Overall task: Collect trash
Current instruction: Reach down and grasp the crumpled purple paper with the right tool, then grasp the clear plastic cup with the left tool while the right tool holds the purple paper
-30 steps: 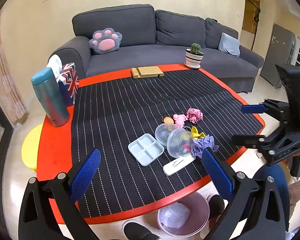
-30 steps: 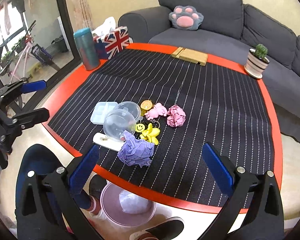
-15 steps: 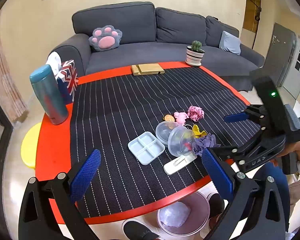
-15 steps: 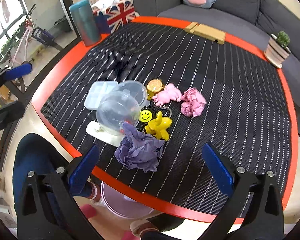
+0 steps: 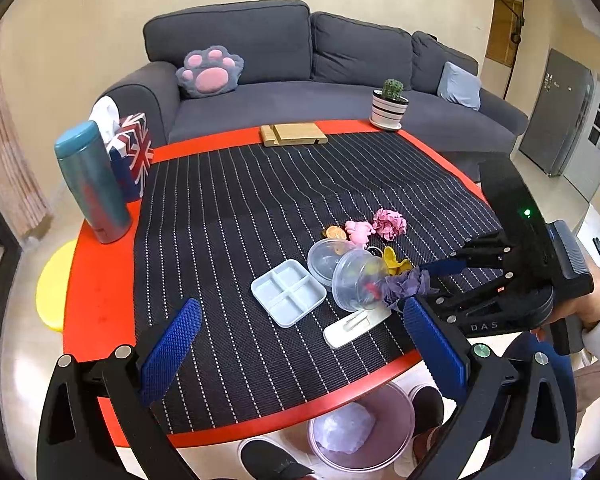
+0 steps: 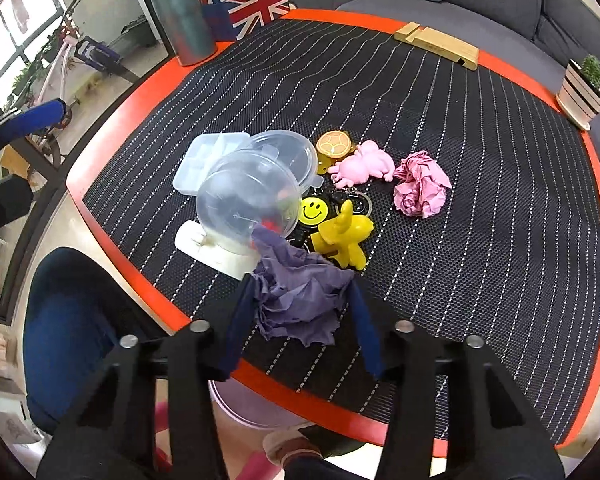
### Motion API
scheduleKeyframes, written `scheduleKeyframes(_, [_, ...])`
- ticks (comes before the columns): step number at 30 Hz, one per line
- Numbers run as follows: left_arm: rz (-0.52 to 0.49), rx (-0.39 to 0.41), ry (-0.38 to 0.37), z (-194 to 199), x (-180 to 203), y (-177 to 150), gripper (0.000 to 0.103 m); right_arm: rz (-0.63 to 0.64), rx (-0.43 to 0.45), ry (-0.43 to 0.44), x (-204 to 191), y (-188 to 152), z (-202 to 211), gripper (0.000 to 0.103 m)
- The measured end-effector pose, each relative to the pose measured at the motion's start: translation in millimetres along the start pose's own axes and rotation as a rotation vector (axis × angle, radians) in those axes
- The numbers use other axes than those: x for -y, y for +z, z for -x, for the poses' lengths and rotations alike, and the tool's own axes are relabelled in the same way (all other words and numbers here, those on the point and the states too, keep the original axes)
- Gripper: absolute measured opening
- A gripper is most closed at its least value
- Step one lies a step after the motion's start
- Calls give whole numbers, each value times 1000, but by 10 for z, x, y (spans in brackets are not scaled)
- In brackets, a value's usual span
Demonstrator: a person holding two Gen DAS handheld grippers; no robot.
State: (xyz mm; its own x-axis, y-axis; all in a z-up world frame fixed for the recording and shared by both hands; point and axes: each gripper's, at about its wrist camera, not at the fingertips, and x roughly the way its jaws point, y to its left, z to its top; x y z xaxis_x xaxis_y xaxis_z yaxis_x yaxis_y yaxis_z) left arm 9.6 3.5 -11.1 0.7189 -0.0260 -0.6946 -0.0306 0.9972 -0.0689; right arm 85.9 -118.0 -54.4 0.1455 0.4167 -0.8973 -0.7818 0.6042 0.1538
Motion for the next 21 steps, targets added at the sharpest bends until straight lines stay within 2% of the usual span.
scheduleKeyframes(7, [2, -2, -11, -27, 27, 20, 97, -9, 29, 1, 22, -3, 80, 42])
scheduleKeyframes(10, [-16, -17, 1, -60, 32, 30, 97, -20, 48, 10, 34, -13, 152, 41])
scheduleKeyframes(21, [-59, -29, -31, -206, 135, 136, 97, -67, 118, 12, 128, -95, 485, 41])
